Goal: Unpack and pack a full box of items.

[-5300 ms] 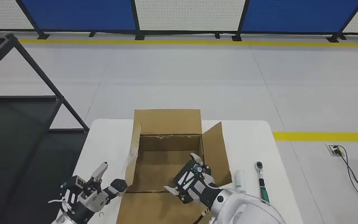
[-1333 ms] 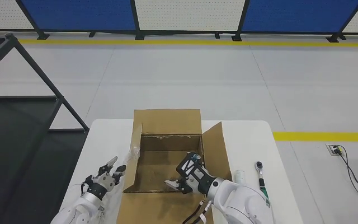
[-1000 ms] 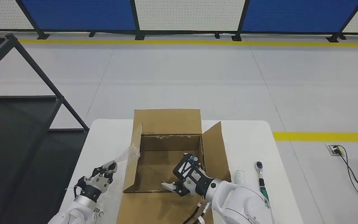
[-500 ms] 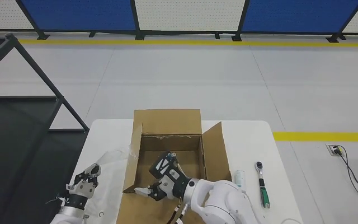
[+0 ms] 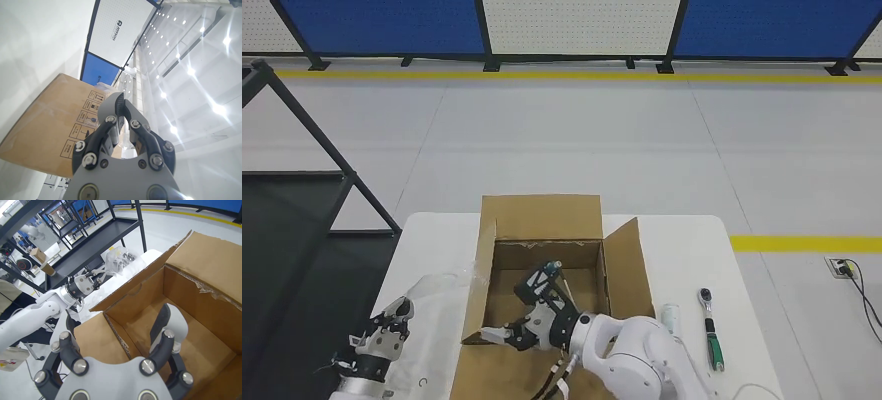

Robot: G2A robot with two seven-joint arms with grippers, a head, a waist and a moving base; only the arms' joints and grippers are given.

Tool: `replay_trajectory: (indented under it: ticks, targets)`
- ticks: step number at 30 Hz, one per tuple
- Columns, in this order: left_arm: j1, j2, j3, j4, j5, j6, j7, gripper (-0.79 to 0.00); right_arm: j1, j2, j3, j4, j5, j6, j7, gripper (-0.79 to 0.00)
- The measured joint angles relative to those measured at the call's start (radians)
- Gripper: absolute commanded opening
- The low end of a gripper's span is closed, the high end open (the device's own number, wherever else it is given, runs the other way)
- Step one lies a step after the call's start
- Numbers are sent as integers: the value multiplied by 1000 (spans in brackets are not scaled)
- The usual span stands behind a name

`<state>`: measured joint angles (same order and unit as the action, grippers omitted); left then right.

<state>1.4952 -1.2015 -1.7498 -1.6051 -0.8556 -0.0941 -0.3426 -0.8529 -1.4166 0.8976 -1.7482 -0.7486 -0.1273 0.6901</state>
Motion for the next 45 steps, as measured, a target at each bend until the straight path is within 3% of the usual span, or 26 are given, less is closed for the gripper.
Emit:
replay_trajectory:
  ticks: [3,8,16,21,45]
  targets:
    - [1,0,0,-2,0,1,2,-785,39,-14,-8,41,110,44,30,-34]
    - [14,-2,-18,-13,-22,-6,0,-785,102,-32,-30,109,216,99,89,-369]
    - [26,-5,-36,-14,-46,-27,-13,-785,171,-56,-69,195,282,159,113,-486]
    - [26,-7,-36,-13,-44,-33,-12,-785,186,-64,-72,227,302,167,99,-785]
    - [18,-18,-28,42,-25,-40,11,-785,158,-65,-14,265,312,194,54,-785]
